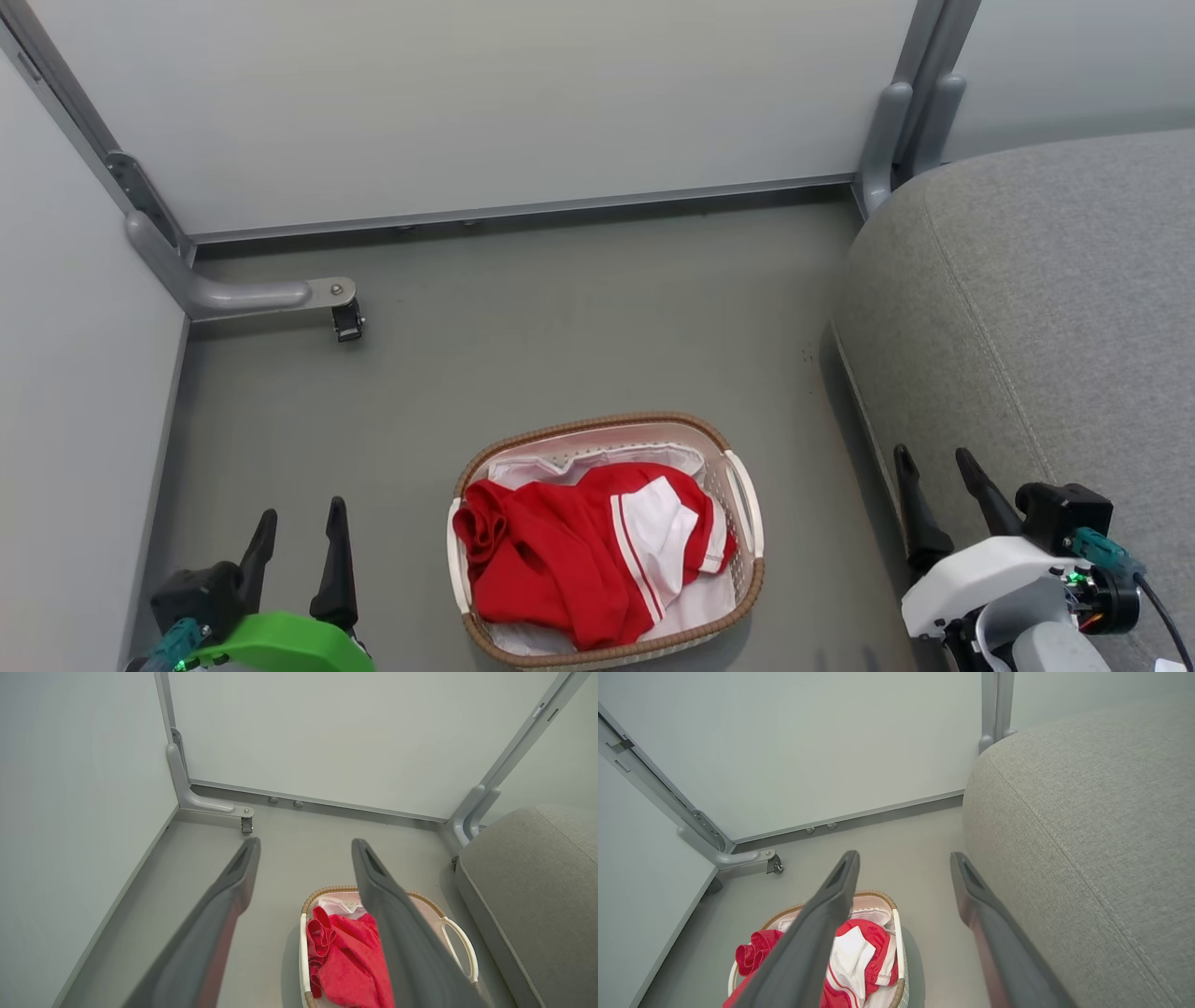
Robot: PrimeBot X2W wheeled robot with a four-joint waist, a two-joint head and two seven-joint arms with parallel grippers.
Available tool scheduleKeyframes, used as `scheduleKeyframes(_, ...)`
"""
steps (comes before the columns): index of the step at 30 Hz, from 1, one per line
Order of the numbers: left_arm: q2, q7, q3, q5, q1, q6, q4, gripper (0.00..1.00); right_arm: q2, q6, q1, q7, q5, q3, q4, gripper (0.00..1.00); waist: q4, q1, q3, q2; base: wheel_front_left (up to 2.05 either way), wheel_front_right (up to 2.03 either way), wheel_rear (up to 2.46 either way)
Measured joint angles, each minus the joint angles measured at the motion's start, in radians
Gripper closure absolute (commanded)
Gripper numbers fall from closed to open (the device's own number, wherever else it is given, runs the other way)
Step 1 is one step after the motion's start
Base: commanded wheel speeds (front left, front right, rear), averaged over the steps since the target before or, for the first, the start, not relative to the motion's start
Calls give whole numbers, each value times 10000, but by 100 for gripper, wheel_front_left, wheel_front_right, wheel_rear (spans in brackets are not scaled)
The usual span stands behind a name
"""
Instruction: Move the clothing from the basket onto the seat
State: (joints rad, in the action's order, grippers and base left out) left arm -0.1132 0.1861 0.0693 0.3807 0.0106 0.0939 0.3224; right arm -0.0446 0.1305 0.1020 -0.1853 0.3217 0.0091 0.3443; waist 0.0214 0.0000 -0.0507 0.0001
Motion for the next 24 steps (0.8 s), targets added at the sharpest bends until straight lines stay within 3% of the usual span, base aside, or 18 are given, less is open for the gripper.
scheduleKeyframes(8,-10,176,286,-180,920,307,504,0,-8,0,828,-161,-522,242,-464,0,-85,0,-796,0,0,0,0)
scheduleKeyframes(24,-1358,483,3996,802,3900,336,2052,0,-21,2,2589,-466,-1457,1381,-2013,0,-749,1,-3536,0,0,0,0)
